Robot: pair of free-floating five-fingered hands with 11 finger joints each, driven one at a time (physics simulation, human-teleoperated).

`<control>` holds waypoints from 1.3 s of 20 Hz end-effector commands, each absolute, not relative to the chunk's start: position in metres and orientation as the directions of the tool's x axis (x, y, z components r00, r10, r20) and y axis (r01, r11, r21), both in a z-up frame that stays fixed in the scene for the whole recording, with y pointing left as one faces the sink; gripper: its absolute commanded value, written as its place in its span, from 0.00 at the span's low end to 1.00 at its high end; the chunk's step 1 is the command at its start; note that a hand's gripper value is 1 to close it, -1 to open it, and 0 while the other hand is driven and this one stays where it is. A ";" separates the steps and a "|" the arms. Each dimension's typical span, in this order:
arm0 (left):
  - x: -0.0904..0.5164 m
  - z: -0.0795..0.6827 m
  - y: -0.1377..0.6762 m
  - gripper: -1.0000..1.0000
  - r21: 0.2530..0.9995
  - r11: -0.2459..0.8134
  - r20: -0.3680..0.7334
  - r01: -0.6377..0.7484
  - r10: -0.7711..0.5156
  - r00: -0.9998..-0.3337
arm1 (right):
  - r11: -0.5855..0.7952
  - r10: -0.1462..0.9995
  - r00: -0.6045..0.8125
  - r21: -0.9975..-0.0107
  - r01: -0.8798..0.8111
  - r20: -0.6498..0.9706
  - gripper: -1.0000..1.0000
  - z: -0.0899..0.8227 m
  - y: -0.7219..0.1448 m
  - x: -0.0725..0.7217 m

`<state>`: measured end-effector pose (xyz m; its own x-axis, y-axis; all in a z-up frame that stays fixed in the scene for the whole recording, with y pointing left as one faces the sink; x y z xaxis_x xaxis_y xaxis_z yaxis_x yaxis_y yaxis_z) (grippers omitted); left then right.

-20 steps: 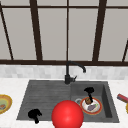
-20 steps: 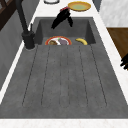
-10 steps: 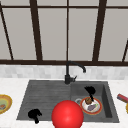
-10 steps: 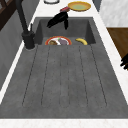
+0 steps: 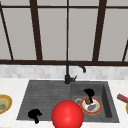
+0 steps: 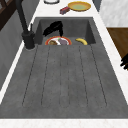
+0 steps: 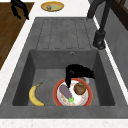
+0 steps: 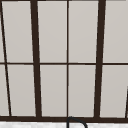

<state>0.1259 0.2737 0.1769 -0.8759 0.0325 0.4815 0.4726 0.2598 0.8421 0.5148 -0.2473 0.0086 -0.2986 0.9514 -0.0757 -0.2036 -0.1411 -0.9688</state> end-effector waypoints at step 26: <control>0.126 0.177 0.274 0.50 0.842 0.260 0.481 0.473 0.033 -0.876 | -0.053 0.901 -0.434 -0.996 -0.067 -0.019 0.00 -0.096 -0.284 0.527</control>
